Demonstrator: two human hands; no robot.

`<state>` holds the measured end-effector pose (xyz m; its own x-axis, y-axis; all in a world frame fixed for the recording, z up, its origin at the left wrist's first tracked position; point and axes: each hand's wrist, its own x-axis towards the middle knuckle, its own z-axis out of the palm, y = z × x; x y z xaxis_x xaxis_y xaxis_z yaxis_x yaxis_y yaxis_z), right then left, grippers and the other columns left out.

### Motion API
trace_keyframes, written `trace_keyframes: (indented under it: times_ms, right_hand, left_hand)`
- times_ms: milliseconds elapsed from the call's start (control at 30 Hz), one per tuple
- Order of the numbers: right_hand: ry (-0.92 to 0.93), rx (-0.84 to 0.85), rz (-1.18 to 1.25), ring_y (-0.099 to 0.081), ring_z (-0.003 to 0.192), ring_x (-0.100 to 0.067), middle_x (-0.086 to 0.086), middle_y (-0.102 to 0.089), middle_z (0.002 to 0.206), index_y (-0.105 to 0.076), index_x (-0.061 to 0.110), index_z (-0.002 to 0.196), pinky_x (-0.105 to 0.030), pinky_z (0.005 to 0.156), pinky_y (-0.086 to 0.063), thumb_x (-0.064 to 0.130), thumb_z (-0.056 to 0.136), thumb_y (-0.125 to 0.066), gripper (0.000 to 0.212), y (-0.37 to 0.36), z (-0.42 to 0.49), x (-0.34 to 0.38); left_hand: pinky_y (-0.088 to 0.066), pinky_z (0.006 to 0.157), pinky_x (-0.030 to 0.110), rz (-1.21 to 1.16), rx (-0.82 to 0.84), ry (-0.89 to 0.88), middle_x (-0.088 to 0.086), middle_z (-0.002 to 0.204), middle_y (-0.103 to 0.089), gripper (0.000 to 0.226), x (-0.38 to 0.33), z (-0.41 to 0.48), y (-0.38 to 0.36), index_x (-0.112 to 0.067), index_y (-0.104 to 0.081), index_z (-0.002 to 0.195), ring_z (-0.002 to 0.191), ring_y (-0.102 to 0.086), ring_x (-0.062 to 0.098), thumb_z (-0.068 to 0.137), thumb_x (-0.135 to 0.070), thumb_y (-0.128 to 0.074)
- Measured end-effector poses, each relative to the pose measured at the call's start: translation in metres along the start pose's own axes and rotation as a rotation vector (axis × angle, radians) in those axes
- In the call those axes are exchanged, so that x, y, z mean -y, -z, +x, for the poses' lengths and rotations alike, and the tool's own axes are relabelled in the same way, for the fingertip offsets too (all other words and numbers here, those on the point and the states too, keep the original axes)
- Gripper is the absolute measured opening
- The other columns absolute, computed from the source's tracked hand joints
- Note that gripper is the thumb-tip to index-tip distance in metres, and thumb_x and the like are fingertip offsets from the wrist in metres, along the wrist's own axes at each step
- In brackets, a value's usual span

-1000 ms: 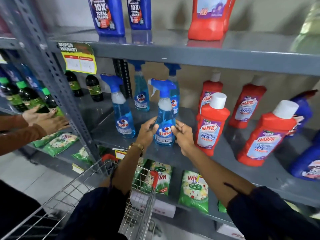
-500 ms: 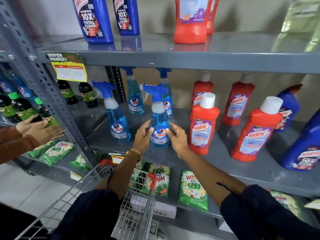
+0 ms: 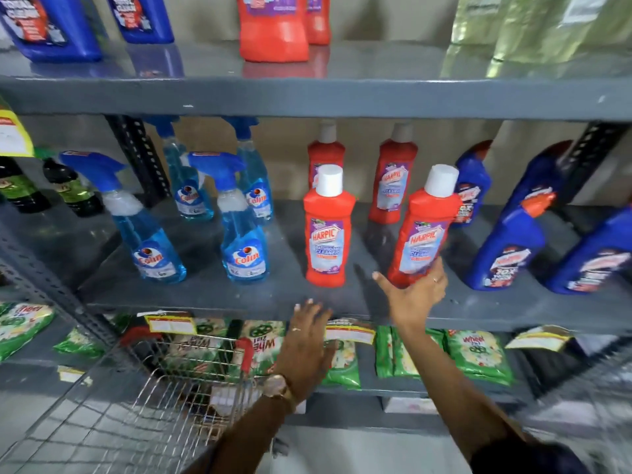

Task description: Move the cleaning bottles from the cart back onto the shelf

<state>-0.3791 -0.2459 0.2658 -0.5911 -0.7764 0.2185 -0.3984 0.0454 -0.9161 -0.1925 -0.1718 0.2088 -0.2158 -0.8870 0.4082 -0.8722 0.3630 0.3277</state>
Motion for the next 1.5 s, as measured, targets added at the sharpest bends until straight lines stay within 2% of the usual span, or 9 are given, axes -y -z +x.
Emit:
trace_keyframes:
  times_ms: [67, 167, 400, 533, 767, 867, 1000, 1400, 1500]
  right_hand:
    - [-0.019, 0.024, 0.07, -0.039, 0.131, -0.037, -0.026, -0.043, 0.14, -0.027, -0.003, 0.141, -0.046, 0.111, -0.03, 0.021, 0.05, -0.092, 0.115, -0.006, 0.018, -0.002]
    - [-0.029, 0.004, 0.089, -0.05, 0.119, -0.038, -0.024, -0.055, 0.127, -0.04, 0.0, 0.133, -0.044, 0.103, -0.04, 0.013, 0.054, -0.089, 0.095, -0.01, 0.03, -0.011]
    - [0.03, -0.025, 0.041, -0.054, 0.106, -0.037, -0.019, -0.061, 0.112, -0.047, 0.006, 0.119, -0.044, 0.093, -0.045, 0.04, 0.044, -0.091, 0.093, -0.006, 0.036, -0.027]
    - [0.066, 0.03, 0.051, -0.048, 0.119, -0.033, -0.016, -0.055, 0.125, -0.043, 0.009, 0.129, -0.044, 0.103, -0.042, 0.045, 0.045, -0.091, 0.103, 0.002, 0.035, -0.031]
    - [0.115, -0.338, 0.095, -0.033, 0.129, -0.034, -0.023, -0.037, 0.137, -0.026, 0.004, 0.14, -0.044, 0.112, -0.024, 0.062, 0.054, -0.079, 0.116, 0.074, 0.055, -0.065]
    - [0.004, -0.207, 0.0, -0.025, 0.138, -0.032, -0.023, -0.029, 0.149, -0.016, 0.002, 0.146, -0.042, 0.114, -0.017, 0.053, 0.047, -0.087, 0.132, 0.098, 0.097, -0.071]
    - [0.018, -0.071, 0.025, -0.04, 0.133, -0.03, -0.018, -0.041, 0.145, -0.024, 0.004, 0.144, -0.037, 0.112, -0.032, 0.03, 0.048, -0.093, 0.121, 0.104, 0.122, -0.081]
    - [0.032, -0.038, -0.081, -0.046, 0.123, -0.036, -0.02, -0.049, 0.134, -0.03, 0.004, 0.139, -0.043, 0.105, -0.039, 0.044, 0.049, -0.089, 0.114, 0.11, 0.118, -0.081]
    - [0.026, 0.005, -0.013, -0.034, 0.133, -0.038, -0.021, -0.035, 0.145, -0.016, 0.006, 0.146, -0.043, 0.111, -0.031, 0.038, 0.052, -0.09, 0.124, 0.114, 0.113, -0.077]
  left_hand:
    - [-0.032, 0.112, 0.055, 0.088, 0.072, -0.114, 0.016, 0.139, -0.054, 0.058, -0.023, 0.014, -0.012, -0.006, -0.051, 0.133, 0.134, -0.045, 0.034, 0.083, -0.035, -0.058]
    - [-0.031, 0.112, 0.056, 0.178, 0.168, -0.099, 0.015, 0.144, -0.049, 0.064, -0.04, 0.028, -0.02, -0.007, -0.046, 0.138, 0.137, -0.042, 0.032, 0.084, -0.041, -0.053]
    - [-0.037, 0.111, 0.052, 0.297, 0.191, -0.025, 0.013, 0.142, -0.052, 0.069, -0.052, 0.029, -0.026, -0.008, -0.047, 0.137, 0.134, -0.046, 0.03, 0.081, -0.047, -0.054]
    - [-0.037, 0.112, 0.05, 0.281, 0.173, -0.002, 0.012, 0.143, -0.051, 0.069, -0.065, 0.032, -0.032, -0.008, -0.046, 0.138, 0.135, -0.045, 0.028, 0.083, -0.05, -0.05]
    - [-0.036, 0.111, 0.053, 0.266, 0.176, -0.04, 0.016, 0.139, -0.054, 0.071, -0.109, 0.05, -0.057, -0.004, -0.048, 0.135, 0.133, -0.048, 0.03, 0.082, -0.051, -0.049]
    - [-0.04, 0.108, 0.053, 0.292, 0.201, 0.018, 0.018, 0.136, -0.057, 0.072, -0.125, 0.054, -0.065, -0.004, -0.053, 0.131, 0.129, -0.052, 0.032, 0.08, -0.054, -0.045]
    - [-0.033, 0.111, 0.052, 0.316, 0.172, 0.056, 0.018, 0.14, -0.052, 0.072, -0.129, 0.051, -0.075, -0.005, -0.047, 0.136, 0.133, -0.048, 0.032, 0.083, -0.054, -0.039]
    - [-0.024, 0.12, 0.046, 0.333, 0.127, 0.076, 0.016, 0.145, -0.048, 0.072, -0.135, 0.047, -0.082, -0.005, -0.041, 0.14, 0.136, -0.043, 0.032, 0.084, -0.048, -0.053]
    - [-0.026, 0.119, 0.047, 0.328, 0.119, 0.047, 0.018, 0.143, -0.049, 0.071, -0.135, 0.048, -0.084, -0.003, -0.043, 0.138, 0.135, -0.044, 0.033, 0.084, -0.049, -0.044]
